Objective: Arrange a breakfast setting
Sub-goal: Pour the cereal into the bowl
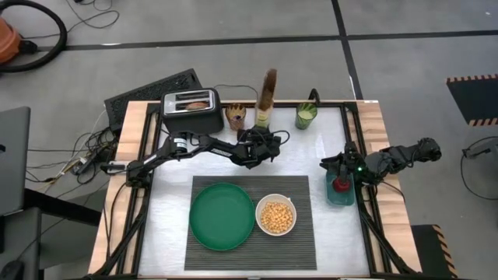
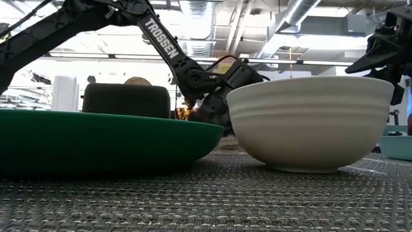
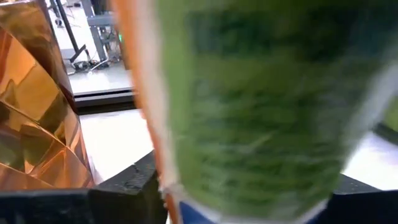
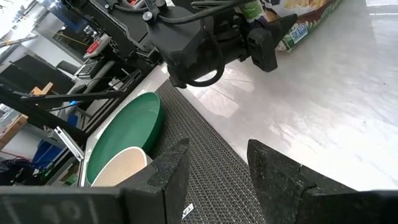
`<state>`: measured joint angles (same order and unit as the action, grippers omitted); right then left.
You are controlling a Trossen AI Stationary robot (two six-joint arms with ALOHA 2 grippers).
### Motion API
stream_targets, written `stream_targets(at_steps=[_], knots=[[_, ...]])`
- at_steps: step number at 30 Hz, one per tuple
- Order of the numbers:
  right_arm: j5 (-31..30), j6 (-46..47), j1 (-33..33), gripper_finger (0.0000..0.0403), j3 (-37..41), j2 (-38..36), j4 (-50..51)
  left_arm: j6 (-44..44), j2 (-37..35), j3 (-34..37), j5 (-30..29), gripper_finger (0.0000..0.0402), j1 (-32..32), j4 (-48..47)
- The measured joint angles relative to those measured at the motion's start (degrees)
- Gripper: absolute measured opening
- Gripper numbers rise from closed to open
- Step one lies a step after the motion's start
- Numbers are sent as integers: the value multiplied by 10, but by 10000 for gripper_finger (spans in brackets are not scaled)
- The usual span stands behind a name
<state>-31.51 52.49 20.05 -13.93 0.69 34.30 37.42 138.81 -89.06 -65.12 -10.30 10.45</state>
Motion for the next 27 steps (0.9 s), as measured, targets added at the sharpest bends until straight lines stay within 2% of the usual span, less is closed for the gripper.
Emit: stream_targets(at_steps=[7, 12, 19, 27], knots=[[0, 0, 0, 197, 0, 0, 0, -43, 2, 1, 9, 280, 1, -5], [0, -2, 0, 212, 0, 0, 1, -66, 2, 2, 29, 310, 3, -11], [0, -3, 0, 232, 0, 0, 6, -72, 2, 2, 30, 328, 26, -19], [0, -5, 0, 235, 0, 0, 22, -57, 0, -7, 16, 330, 53, -90]])
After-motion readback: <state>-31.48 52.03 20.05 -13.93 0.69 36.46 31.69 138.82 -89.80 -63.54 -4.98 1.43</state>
